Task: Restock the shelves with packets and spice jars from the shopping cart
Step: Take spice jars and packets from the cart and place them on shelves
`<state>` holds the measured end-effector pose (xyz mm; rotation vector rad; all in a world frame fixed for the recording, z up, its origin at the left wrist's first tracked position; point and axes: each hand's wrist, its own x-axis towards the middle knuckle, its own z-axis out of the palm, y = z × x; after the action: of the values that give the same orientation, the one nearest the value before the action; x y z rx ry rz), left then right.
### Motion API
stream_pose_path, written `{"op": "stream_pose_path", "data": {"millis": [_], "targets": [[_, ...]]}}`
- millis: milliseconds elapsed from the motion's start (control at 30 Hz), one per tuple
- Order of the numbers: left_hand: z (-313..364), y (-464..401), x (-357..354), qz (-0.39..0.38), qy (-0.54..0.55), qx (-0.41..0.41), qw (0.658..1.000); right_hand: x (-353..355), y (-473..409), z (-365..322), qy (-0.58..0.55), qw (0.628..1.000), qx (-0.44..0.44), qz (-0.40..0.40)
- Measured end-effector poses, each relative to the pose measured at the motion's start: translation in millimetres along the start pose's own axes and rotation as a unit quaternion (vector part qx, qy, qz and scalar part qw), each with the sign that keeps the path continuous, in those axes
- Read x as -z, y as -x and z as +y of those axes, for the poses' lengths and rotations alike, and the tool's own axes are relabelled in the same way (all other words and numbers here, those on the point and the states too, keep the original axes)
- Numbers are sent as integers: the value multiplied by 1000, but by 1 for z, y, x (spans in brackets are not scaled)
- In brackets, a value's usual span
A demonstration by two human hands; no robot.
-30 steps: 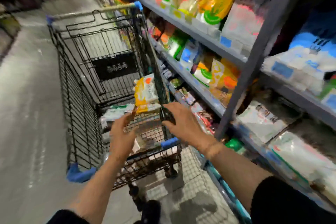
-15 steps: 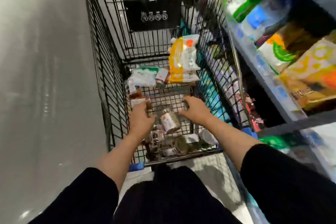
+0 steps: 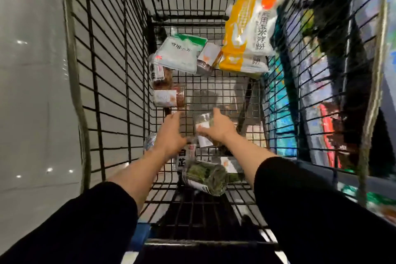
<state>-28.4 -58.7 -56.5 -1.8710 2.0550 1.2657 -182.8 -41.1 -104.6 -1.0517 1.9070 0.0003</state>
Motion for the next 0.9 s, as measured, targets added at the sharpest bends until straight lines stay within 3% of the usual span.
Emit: {"op": "stream_pose_path", "data": {"millis": [167, 267, 367, 533, 767, 833, 900], "targets": [[-7, -7, -12, -10, -16, 7, 1000, -15, -11, 4, -1, 999, 9, 52], [-3, -14, -11, -14, 95, 14, 995, 6, -6, 4, -158, 983, 76, 57], [7, -19, 0, -65, 254, 12, 965, 32, 3, 1, -330, 937, 115, 19], [21, -18, 8, -77, 300, -31, 950, 48, 15, -6, -431, 893, 128, -24], [18, 10, 16, -60, 293, -48, 953, 48, 52, -9, -334, 935, 97, -65], [12, 22, 19, -38, 287, -34, 956, 48, 67, -3, -256, 959, 62, -106], [7, 33, 22, -9, 271, -17, 962, 45, 85, -1, -108, 978, 47, -172]]}}
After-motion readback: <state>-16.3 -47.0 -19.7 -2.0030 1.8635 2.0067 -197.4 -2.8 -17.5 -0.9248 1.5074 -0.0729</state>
